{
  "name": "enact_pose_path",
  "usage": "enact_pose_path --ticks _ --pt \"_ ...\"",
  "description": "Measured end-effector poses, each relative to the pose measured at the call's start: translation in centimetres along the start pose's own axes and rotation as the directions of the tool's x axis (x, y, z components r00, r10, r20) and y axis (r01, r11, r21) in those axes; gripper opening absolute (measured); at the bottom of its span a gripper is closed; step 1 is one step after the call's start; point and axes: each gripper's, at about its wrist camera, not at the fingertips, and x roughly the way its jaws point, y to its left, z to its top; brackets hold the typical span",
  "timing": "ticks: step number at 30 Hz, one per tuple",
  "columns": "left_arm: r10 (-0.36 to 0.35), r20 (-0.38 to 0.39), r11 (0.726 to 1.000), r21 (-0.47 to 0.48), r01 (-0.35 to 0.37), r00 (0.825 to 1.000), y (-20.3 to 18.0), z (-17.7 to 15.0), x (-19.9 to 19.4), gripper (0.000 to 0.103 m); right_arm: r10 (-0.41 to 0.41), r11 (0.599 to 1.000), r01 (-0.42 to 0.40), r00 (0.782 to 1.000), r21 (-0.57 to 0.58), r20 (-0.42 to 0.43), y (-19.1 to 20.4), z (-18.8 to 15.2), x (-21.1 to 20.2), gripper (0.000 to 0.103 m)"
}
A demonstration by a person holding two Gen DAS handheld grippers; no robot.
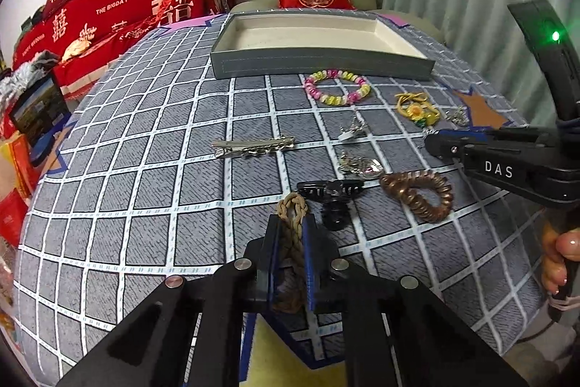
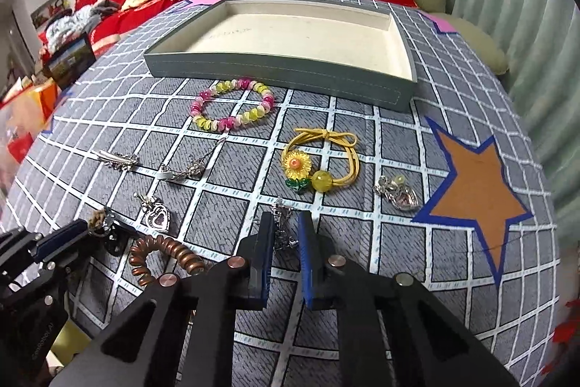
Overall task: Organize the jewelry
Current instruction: 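Grasp the braided brown bracelet with the left tool while the right tool grasps a silver chain, then carry the bracelet and chain into the cream tray and open both tools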
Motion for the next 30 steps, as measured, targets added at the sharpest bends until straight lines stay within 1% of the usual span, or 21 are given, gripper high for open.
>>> enact_pose_path --ticks 2,4,7,11,14,17,20,22,25,28,30 --pt "-0.022 0.016 1.000 -0.019 0.022 1.000 0.2 0.2 -0.6 0.021 0.042 0.998 -0.042 0.999 0.035 0.002 -0.7 -0.2 -0.3 0.014" --pt "-0.058 0.031 0.997 -0.055 0.060 0.998 0.7 0.6 -1.4 0.021 0.095 0.992 -0.095 0.995 0.078 0.011 -1.7 -0.3 -1.0 0.014" --pt "-0.091 0.049 0.992 -0.088 0.095 0.995 1.1 1.5 -2.5 0.021 0.138 0.984 -0.140 0.990 0.108 0.029 -2.6 0.2 -2.0 0.014" --pt "-0.124 0.086 0.984 -0.116 0.134 0.989 1.5 3.3 -4.3 0.021 0.186 0.973 -0.194 0.980 0.128 0.074 -3.5 1.8 -4.5 0.014" --pt "-0.150 0.123 0.976 -0.139 0.166 0.981 1.8 5.6 -6.1 0.021 0.220 0.964 -0.233 0.970 0.130 0.105 -4.3 3.4 -6.4 0.014" --pt "-0.172 0.142 0.968 -0.159 0.194 0.975 2.0 8.0 -7.4 0.021 0.260 0.951 -0.276 0.958 0.142 0.123 -4.9 5.4 -7.9 0.014" --pt "-0.191 0.139 0.961 -0.173 0.214 0.972 2.2 10.4 -8.3 0.021 0.292 0.936 -0.311 0.948 0.163 0.129 -5.7 7.4 -8.8 0.014" --pt "-0.210 0.139 0.955 -0.182 0.234 0.968 2.2 12.5 -8.9 0.021 0.322 0.921 -0.343 0.937 0.183 0.132 -6.4 8.9 -9.4 0.014" --pt "-0.241 0.142 0.947 -0.182 0.265 0.960 2.2 15.2 -9.8 0.021 0.344 0.908 -0.370 0.926 0.197 0.156 -7.3 11.8 -10.8 0.014" --pt "-0.256 0.151 0.946 -0.166 0.280 0.955 2.1 18.1 -10.1 0.021 0.327 0.917 -0.357 0.927 0.175 0.182 -7.7 14.9 -12.1 0.014" --pt "-0.230 0.169 0.956 -0.147 0.255 0.958 2.1 19.8 -9.7 0.021 0.300 0.931 -0.330 0.935 0.154 0.190 -7.8 16.9 -12.3 0.014"
